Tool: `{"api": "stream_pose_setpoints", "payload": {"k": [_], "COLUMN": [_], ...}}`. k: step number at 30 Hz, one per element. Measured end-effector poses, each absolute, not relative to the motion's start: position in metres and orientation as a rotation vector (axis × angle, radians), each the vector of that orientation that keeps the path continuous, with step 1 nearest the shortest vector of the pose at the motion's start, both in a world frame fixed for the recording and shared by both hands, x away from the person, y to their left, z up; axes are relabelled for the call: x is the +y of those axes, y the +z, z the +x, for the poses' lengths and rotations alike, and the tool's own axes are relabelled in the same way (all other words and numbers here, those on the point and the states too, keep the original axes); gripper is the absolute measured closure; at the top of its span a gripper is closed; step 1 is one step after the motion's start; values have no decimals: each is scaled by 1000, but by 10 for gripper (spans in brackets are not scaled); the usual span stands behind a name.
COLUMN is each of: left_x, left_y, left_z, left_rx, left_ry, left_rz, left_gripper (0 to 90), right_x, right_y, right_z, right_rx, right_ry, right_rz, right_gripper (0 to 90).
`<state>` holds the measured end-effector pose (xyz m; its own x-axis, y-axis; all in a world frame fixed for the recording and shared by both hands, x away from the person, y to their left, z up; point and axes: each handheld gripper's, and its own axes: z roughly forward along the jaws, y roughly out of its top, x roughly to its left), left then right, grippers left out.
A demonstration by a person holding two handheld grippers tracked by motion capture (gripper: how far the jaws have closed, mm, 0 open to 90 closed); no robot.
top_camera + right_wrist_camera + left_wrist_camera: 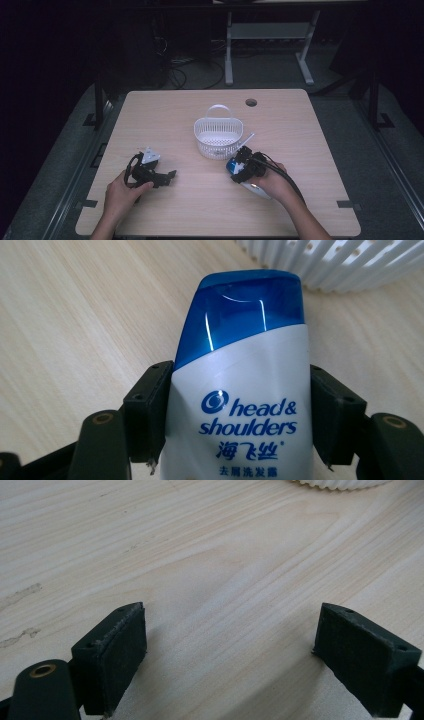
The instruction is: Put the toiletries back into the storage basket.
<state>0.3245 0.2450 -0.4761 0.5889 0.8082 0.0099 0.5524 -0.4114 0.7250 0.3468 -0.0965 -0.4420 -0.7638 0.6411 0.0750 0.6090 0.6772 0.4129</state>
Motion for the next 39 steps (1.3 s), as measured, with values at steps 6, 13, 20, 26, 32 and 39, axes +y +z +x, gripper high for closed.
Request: {"api": "stream_pose_setpoints", "payload": {"k": [6, 13, 20, 26, 32, 39], "left_x": [245, 245, 245, 245, 245, 244], "left_y": [-476, -476, -476, -476, -476, -476], "left_z": [325, 325, 324, 325, 325, 324], "left_rx": [1075, 1077, 1079, 1075, 1076, 1081], "left_ry": [474, 473, 475, 475, 475, 474], "left_rz": [2124, 2121, 2115, 2123, 2122, 2111], "left_gripper": [129, 129, 129, 129, 129, 129], "right_x": [-106, -123, -137, -148, -160, -172], "right_y": [-432, -421, -413, -409, -400, -391], "right_z": [345, 339, 336, 333, 332, 331], "right_rx": [2772, 2704, 2650, 2609, 2551, 2494], "right_ry": [740, 868, 980, 1071, 1177, 1243], "right_rz": [1044, 1073, 1086, 1106, 1141, 1155], "right_gripper": [345, 346, 346, 346, 347, 350]}}
